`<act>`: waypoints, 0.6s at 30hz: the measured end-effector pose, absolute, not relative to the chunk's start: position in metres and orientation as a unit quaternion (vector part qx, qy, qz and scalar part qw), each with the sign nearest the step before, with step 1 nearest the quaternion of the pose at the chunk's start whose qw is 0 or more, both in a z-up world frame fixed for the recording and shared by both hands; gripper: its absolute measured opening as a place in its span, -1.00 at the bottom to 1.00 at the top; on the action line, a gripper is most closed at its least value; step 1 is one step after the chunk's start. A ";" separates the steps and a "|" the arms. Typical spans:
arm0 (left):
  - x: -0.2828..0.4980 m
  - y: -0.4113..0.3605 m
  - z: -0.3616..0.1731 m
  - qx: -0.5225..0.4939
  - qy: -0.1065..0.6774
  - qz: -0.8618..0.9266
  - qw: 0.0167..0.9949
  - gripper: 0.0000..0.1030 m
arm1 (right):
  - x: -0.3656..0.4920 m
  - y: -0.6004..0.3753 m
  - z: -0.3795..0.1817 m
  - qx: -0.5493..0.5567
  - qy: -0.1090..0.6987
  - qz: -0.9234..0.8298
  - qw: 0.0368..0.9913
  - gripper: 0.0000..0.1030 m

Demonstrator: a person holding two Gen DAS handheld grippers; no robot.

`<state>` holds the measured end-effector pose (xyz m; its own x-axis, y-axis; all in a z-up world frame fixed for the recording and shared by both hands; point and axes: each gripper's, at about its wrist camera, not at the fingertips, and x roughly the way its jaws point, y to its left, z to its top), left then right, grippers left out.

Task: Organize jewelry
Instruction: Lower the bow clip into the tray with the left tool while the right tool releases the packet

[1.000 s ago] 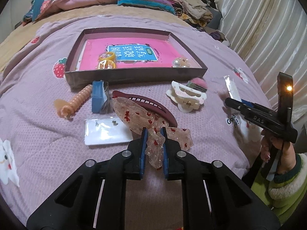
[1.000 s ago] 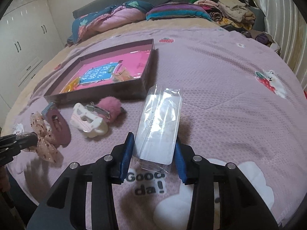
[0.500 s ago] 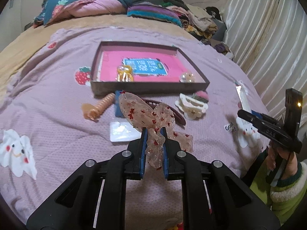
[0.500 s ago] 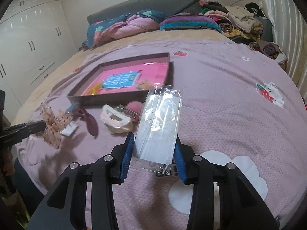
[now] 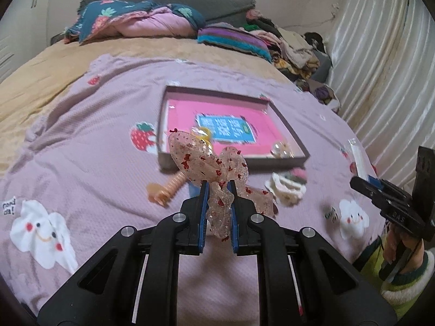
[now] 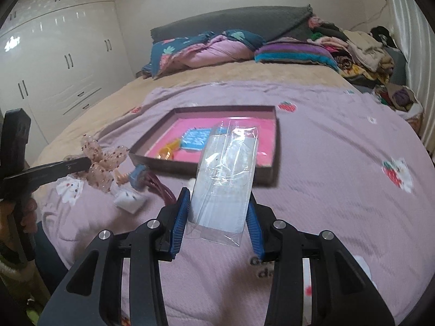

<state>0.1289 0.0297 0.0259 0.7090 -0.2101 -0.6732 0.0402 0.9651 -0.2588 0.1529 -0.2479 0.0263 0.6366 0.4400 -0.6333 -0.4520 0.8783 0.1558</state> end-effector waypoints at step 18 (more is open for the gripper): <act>0.180 0.057 0.044 -0.127 0.355 -0.036 0.926 -0.87 | 0.205 -0.208 0.063 -0.025 0.310 0.277 0.909 -0.25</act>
<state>0.1799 0.0571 0.0440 0.7458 -0.1566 -0.6476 -0.0232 0.9653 -0.2601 0.2047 -0.2077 0.0626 0.6540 0.4884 -0.5777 -0.5193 0.8452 0.1267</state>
